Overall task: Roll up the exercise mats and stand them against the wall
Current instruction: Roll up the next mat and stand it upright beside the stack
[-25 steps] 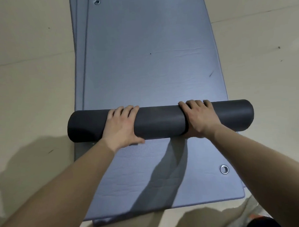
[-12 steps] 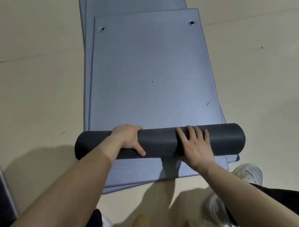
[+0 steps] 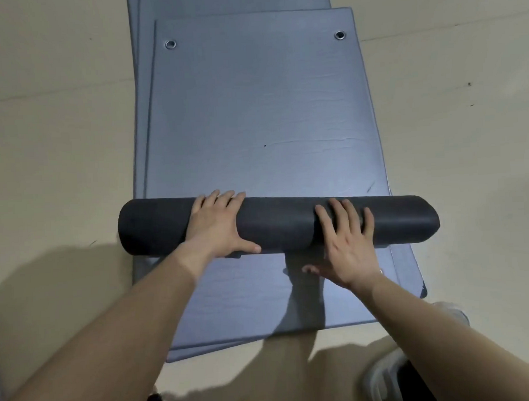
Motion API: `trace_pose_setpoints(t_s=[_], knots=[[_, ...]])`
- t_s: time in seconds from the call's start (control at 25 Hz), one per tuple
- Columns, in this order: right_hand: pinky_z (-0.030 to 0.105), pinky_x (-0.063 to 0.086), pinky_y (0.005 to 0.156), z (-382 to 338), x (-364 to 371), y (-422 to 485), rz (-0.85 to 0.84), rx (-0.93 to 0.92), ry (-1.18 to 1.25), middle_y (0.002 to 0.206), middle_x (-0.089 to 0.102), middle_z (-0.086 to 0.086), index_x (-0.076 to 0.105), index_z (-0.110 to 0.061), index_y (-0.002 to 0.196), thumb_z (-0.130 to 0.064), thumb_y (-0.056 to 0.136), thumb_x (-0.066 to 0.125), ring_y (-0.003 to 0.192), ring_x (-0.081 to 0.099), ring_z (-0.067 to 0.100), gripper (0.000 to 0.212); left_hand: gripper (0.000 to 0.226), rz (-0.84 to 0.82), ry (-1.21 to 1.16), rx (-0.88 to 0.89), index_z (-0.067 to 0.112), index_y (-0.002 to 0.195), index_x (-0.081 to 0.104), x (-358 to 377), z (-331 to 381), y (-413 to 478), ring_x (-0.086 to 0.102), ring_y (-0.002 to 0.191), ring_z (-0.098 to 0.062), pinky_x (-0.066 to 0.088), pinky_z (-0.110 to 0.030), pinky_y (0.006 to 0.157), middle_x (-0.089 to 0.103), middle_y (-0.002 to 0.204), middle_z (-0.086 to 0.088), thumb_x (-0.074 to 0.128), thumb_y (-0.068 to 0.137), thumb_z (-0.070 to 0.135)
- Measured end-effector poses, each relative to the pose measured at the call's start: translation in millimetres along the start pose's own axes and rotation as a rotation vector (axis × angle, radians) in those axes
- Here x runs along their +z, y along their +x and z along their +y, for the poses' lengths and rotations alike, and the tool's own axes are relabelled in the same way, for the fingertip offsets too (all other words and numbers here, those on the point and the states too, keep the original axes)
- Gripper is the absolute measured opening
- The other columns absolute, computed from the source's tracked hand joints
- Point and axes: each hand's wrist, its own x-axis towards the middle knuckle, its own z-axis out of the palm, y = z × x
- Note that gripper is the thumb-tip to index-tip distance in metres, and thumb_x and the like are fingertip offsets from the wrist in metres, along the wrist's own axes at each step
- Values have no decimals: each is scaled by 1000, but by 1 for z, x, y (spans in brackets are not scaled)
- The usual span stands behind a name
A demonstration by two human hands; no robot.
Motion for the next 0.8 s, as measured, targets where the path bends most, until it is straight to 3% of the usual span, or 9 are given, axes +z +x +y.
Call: trace_pose_setpoints(t_s=[0.08,0.16,0.28,0.4,0.52,0.6,0.68,0.8], knots=[[65,18,116,11,3,26,-19,-20,-89,155,38,20,26,-16,157,-53,51,94,144,34,42,132,134,10,-59,36,25,161,12,-14,-11,24,15,155,-26,6,-50,126,25,167,-1,61,56,93],[61,25,116,22,-12,69,-81,-37,-82,148,45,14,23,-22,156,-63,51,89,137,42,37,130,136,97,33,65,26,160,13,-13,-17,30,25,150,-31,12,-53,124,32,162,-3,56,51,97],[52,34,107,29,-37,107,-214,-59,-55,128,54,5,32,-28,145,-78,45,77,117,53,31,120,130,111,202,89,33,152,21,-14,-19,38,47,129,-31,33,-48,113,47,147,0,66,45,91],[51,39,104,19,-47,86,-302,-74,-83,121,55,4,35,-31,140,-78,47,77,113,55,30,112,122,18,117,41,36,147,28,-26,-13,25,57,114,-31,43,-47,103,56,135,1,70,43,85],[53,39,106,8,-44,39,-488,-129,-11,124,55,2,34,-33,143,-80,50,77,117,53,27,113,124,-188,66,60,38,149,29,-3,-6,-30,60,114,-29,46,-46,100,58,132,3,72,41,85],[59,31,113,0,-35,1,-504,-97,30,137,49,5,28,-32,149,-78,52,79,127,47,29,119,127,-274,70,83,39,151,27,12,-1,-60,59,116,-28,45,-46,100,58,134,4,73,41,85],[73,22,114,-19,-24,-40,-383,-20,-12,154,33,13,14,-26,157,-70,54,84,142,34,38,131,128,-345,-6,52,39,152,27,5,-2,-56,58,120,-27,46,-45,101,57,136,4,78,42,81],[79,3,114,-40,-13,-71,-404,2,-21,171,-7,20,-23,-22,159,-63,66,85,157,-6,47,149,123,-390,-156,-3,40,155,29,-10,-4,-45,52,131,-25,40,-46,109,54,146,4,87,50,68]])
